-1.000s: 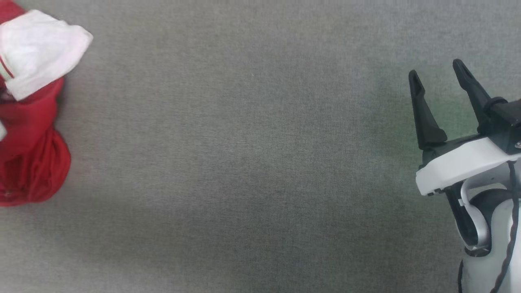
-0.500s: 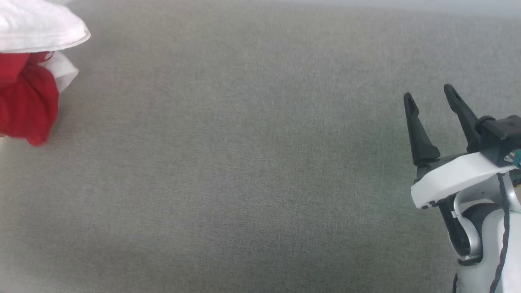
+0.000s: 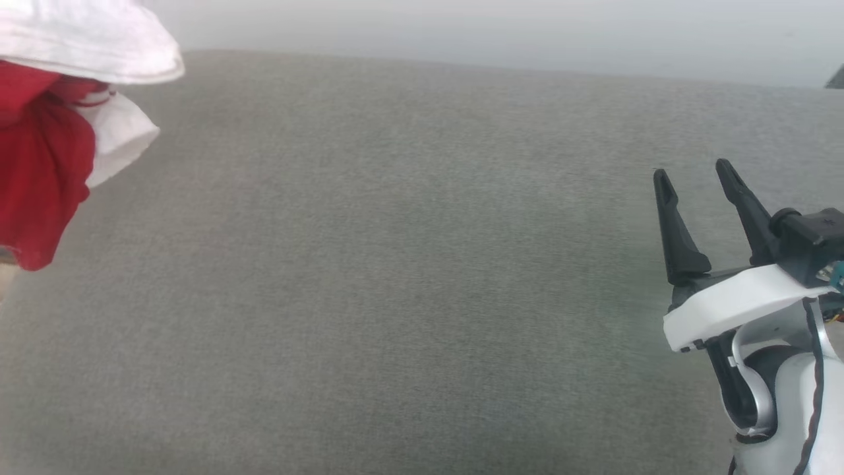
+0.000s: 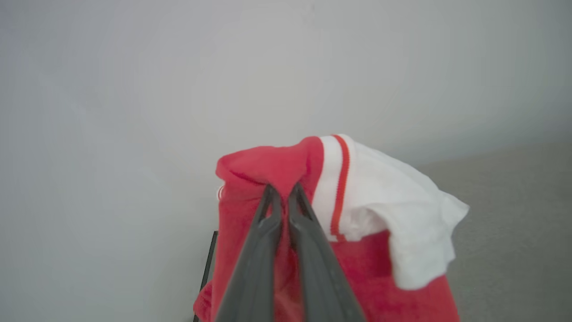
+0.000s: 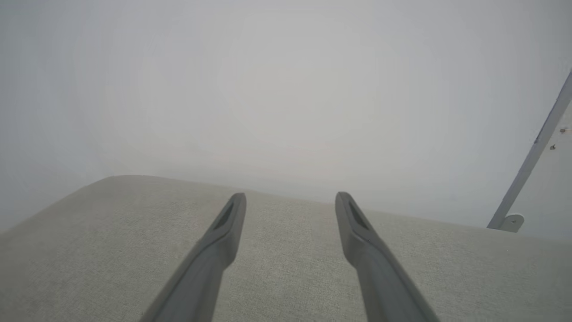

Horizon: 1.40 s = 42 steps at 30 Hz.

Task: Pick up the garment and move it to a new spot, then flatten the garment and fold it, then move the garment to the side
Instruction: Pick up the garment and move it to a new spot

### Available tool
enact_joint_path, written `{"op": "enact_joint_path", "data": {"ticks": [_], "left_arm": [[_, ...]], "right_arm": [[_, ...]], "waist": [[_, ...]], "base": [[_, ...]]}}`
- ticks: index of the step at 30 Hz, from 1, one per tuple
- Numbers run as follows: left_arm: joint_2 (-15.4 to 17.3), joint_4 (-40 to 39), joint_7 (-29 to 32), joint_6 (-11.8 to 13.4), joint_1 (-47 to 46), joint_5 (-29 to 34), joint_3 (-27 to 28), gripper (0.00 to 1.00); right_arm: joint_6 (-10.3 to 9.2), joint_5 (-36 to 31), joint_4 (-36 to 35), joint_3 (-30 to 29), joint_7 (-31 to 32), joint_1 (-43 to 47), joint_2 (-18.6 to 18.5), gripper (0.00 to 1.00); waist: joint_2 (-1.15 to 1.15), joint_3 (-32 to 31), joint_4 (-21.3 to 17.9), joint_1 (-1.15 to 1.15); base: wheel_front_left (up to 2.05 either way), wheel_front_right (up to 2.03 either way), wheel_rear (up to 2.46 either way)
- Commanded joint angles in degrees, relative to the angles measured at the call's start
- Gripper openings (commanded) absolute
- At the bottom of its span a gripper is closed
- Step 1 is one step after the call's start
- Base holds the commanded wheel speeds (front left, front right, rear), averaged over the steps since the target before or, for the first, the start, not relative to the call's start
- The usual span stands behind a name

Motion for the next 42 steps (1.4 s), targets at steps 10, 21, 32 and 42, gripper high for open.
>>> {"op": "enact_joint_path", "data": {"ticks": [10, 21, 32, 42], "left_arm": [[5.4, -20.4, 7.1, 8.3, 5.5, -2.3, 0.7, 0.00], [3.9, -32.0, 13.1, 12.9, 6.2, -0.5, -2.7, 0.00], [-6.3, -33.8, 17.4, 17.7, 12.3, 0.2, -12.8, 0.00], [-14.2, -25.9, 18.6, 17.2, 17.7, 2.0, -22.0, 0.00]], "right_arm": [[0.00, 1.1, 0.3, -3.3, -2.3, 1.1, 0.7, 1.00], [0.00, 2.0, 0.6, -5.2, -4.2, 2.7, 1.0, 1.00], [0.00, 5.1, 3.6, -3.4, -7.0, 2.6, 1.1, 1.00], [0.00, 6.5, 6.8, -1.2, -9.5, 1.4, 1.1, 1.00]], "waist": [[-0.01, -0.9, -9.0, 0.00], [-0.01, 0.0, -16.9, 0.00], [-0.01, 1.7, -21.8, 0.00], [-0.01, 4.0, -23.7, 0.00]], "base": [[0.00, 0.00, 0.00], [0.00, 0.00, 0.00], [0.00, 0.00, 0.00], [0.00, 0.00, 0.00]]}}
